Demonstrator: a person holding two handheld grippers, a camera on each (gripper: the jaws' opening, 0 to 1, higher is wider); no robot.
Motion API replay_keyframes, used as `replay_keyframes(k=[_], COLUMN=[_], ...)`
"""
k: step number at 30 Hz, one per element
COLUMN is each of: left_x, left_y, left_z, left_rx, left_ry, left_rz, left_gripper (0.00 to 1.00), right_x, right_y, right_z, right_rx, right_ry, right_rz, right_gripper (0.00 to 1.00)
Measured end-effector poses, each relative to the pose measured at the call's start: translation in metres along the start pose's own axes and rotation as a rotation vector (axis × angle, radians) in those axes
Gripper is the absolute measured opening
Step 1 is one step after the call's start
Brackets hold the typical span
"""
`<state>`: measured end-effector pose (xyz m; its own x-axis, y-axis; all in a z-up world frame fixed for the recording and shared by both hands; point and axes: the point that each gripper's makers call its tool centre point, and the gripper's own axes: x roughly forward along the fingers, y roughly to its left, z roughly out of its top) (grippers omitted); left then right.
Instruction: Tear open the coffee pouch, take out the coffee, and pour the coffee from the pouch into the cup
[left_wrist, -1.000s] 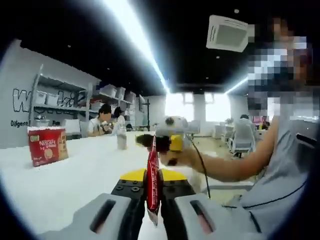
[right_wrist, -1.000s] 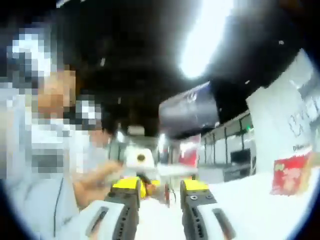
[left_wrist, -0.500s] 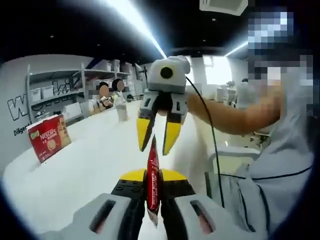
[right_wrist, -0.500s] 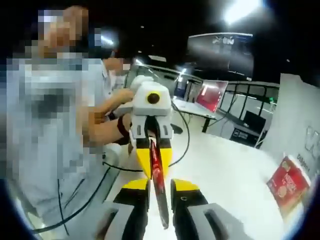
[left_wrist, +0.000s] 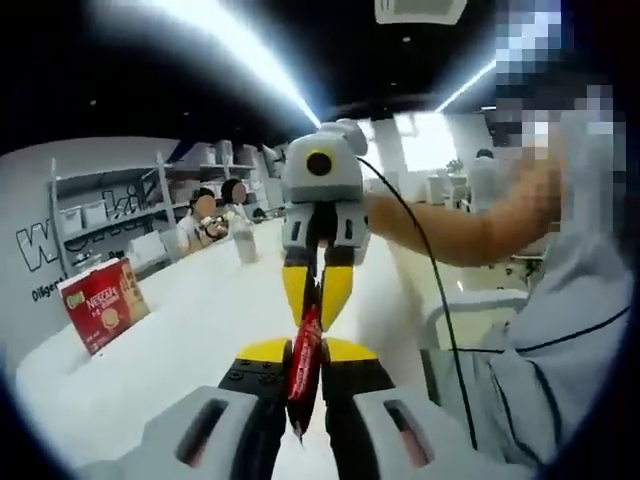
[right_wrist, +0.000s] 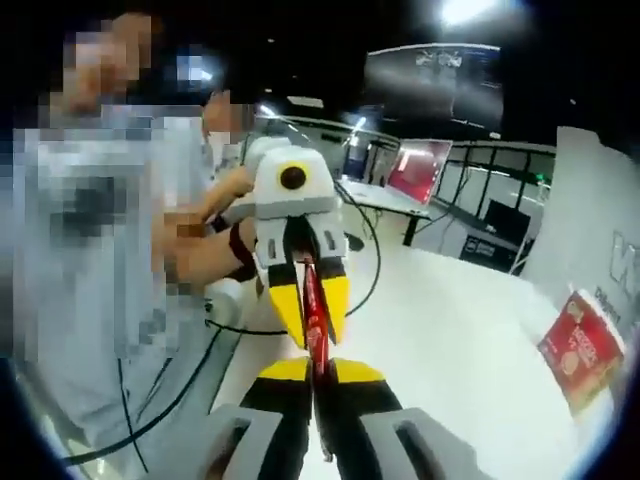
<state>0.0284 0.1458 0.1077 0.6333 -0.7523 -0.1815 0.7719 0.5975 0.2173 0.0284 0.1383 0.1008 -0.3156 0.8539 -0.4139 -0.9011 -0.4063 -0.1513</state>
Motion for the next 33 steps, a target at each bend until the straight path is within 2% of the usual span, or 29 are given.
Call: replay_keyframes(k=[4,5,6,8,9,10,11,15,18,24,27,33], left_x=[-0.01,-0.011,-0.015,-0.018,-0.02,-0.021,-0.022,-0.028,-0.031,-0.029,-0.028,-0.027], left_y=[0.011,0.012,0.014,0.015,0.009,0.004,0.005,0.007,0.008,0.008,0.009,0.009], left_z=[0.016,0.017,0.022,0.024,0.024,0.024,0.024,0.032,0.035,0.03,0.029,0.029], left_rx=[-0.092,-0.102,-0.137,-0.153,-0.18,-0.183,-0.185,-0.198,-0.213,-0.197,-0.201,-0.209], left_ry=[-0.133,-0.143,-0.187,-0.217,-0.232,-0.236,-0.237,-0.302,-0.316,-0.28,-0.277,-0.283], left_rz=[0.004,0.002,-0.01,-0.021,-0.069,-0.097,-0.099,-0.104,-0.104,-0.091,-0.085,-0.09], left_gripper=[0.18,0.18,0.18,0.16,0.14,0.13,0.12,0.11,0.11,0.11,0.11,0.11], right_x=[-0.008,-0.009,-0.012,-0.012,-0.012,-0.01,-0.01,-0.012,-0.011,0.001,0.007,0.007], right_y=[-0.003,-0.003,-0.003,-0.003,0.002,0.006,0.007,0.003,0.003,0.004,0.006,0.008], right_z=[0.01,0.011,0.012,0.011,0.012,0.011,0.012,0.027,0.032,0.041,0.04,0.039], right_rx=[0.129,0.136,0.176,0.184,0.155,0.151,0.143,0.058,0.04,-0.009,-0.038,-0.052], right_ry=[-0.171,-0.187,-0.246,-0.272,-0.286,-0.281,-0.282,-0.32,-0.314,-0.288,-0.25,-0.239], right_rz=[-0.008,-0.007,-0.011,-0.019,-0.023,-0.024,-0.03,-0.107,-0.119,-0.132,-0.148,-0.165], right_gripper=[0.06,0.06,0.06,0.06,0.06,0.06,0.06,0.09,0.11,0.12,0.11,0.07])
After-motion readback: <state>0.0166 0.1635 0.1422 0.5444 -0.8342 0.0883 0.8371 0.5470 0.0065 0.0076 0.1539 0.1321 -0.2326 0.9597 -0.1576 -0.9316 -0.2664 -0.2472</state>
